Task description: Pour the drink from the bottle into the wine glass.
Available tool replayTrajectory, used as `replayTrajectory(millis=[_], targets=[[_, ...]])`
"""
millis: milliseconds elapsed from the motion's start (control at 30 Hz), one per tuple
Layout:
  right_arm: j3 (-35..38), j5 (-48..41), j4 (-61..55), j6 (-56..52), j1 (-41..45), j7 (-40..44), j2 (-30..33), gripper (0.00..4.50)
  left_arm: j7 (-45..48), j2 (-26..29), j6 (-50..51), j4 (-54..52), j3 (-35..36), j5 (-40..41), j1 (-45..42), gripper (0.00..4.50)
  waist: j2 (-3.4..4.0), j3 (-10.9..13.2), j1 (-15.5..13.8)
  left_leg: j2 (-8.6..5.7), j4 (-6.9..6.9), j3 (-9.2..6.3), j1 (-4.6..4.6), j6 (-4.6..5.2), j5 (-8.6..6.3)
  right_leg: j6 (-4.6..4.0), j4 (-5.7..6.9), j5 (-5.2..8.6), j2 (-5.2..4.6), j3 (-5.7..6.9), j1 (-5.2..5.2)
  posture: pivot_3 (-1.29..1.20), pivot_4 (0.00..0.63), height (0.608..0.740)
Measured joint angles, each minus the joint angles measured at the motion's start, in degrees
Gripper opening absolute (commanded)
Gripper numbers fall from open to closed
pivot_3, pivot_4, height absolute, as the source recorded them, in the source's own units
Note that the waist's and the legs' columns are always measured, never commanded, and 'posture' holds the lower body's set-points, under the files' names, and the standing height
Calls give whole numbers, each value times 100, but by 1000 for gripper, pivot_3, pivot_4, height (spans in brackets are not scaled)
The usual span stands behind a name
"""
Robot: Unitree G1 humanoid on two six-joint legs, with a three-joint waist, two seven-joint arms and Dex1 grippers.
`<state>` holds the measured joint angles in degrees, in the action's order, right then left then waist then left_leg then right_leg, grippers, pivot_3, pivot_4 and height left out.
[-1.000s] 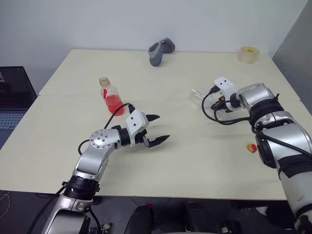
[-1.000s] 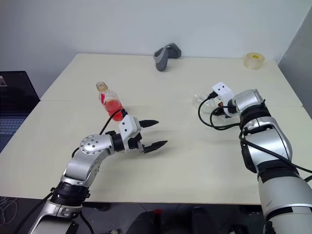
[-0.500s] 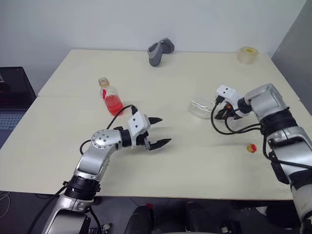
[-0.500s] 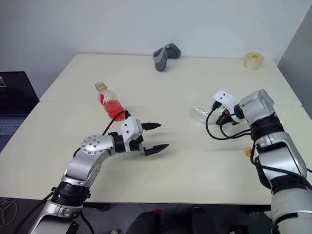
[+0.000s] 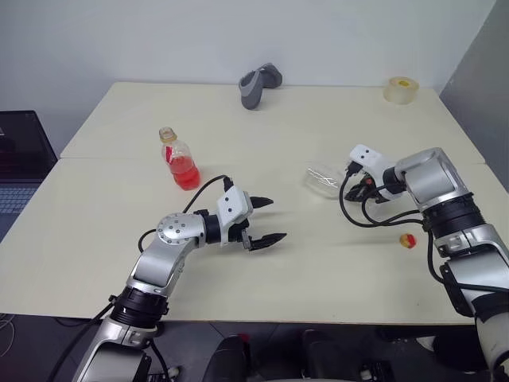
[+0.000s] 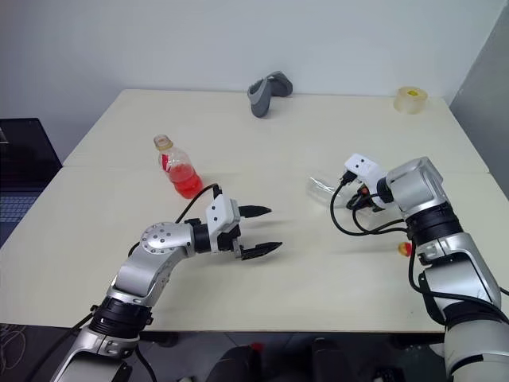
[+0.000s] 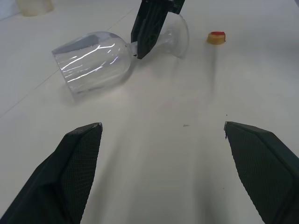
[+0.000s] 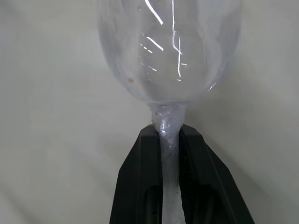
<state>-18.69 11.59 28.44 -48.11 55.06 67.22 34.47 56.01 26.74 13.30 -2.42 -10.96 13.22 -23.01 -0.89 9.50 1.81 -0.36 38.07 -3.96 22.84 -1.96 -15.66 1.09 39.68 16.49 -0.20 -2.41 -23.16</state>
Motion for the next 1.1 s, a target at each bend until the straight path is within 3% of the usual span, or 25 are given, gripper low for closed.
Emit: replayTrajectory(millis=[133, 1100], targets=[[-198, -29, -4, 43, -91, 96, 27, 2757, 46, 2, 1, 0, -1, -1, 6, 4500, 3, 2, -1, -2, 2, 2, 4, 0, 0, 0, -3, 0, -1, 2, -2, 0, 150, 740], [-958, 210, -314, 523, 63, 303, 512, 2757, -14, -192, -130, 125, -222, -238, -58, 4500, 3, 2, -5, -3, 1, 2, 6, 0, 0, 0, -6, 0, -2, 2, -4, 0, 150, 740]])
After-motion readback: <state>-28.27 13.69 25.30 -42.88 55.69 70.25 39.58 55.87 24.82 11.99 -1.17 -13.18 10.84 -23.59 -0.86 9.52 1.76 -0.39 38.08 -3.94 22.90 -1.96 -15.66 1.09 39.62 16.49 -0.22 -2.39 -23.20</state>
